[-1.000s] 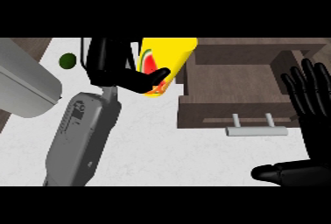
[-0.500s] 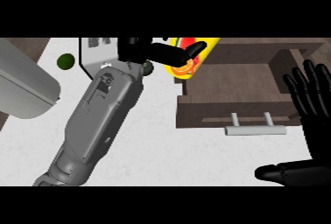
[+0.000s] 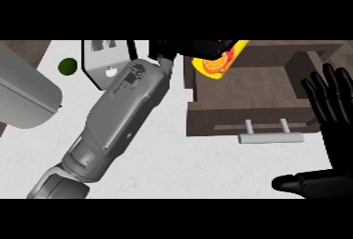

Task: Pick up the cup, place it into the drawer and close the drawer

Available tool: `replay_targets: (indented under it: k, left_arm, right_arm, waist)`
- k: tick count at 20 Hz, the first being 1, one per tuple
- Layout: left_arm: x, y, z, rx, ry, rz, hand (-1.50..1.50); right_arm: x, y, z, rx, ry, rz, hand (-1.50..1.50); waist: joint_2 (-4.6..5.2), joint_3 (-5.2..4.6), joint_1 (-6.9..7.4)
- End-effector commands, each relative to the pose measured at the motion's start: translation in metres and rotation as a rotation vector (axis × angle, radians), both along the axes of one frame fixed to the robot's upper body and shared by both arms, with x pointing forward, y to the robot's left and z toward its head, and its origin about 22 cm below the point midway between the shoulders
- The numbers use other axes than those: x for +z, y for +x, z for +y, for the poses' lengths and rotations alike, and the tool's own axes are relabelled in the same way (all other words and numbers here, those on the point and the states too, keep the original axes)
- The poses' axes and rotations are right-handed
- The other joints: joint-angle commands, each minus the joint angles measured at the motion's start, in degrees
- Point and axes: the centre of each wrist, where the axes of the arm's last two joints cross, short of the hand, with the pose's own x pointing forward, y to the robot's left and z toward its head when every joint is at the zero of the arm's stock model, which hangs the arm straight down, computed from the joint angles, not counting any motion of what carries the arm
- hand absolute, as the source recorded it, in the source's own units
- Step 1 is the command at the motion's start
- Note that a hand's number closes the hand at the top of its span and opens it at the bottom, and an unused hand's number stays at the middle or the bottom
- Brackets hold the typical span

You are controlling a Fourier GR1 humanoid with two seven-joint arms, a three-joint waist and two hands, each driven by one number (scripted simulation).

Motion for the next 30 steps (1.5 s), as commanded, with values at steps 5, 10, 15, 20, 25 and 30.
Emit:
replay_targets:
  k: [5, 10, 15, 20, 25, 30]
  left_arm:
    - [-0.017, 0.01, -0.015, 0.023, 0.055, 0.054, 1.5]
    - [-0.018, 0.012, -0.023, 0.025, 0.124, 0.07, 1.5]
    - [-0.035, 0.009, -0.024, 0.027, 0.191, 0.07, 1.5]
    - [-0.036, 0.006, -0.032, 0.046, 0.289, 0.076, 1.5]
    - [-0.035, 0.006, -0.035, 0.087, 0.358, 0.09, -1.5]
    - [-0.053, 0.0, -0.031, 0.052, 0.263, 0.096, -1.5]
  right_arm:
    - [0.009, 0.008, 0.012, 0.017, -0.022, -0.017, -1.5]
    - [0.001, 0.008, -0.004, 0.03, -0.029, -0.011, -1.5]
    - [-0.003, 0.015, 0.007, 0.039, -0.008, -0.019, -1.5]
    - [-0.001, 0.009, 0.017, 0.083, -0.004, -0.034, -1.5]
    - [-0.001, 0.009, 0.026, 0.093, 0.0, -0.028, -1.5]
    - [0.008, 0.006, 0.016, 0.114, 0.042, -0.044, -1.5]
  waist:
    - [0.31, 0.0, -1.22]
    - [0.5, 0.04, -2.29]
    - [0.75, 0.05, -3.2]
    - [0.98, 0.1, -4.89]
    - [0.97, 0.07, -4.63]
    - [0.97, 0.04, -5.23]
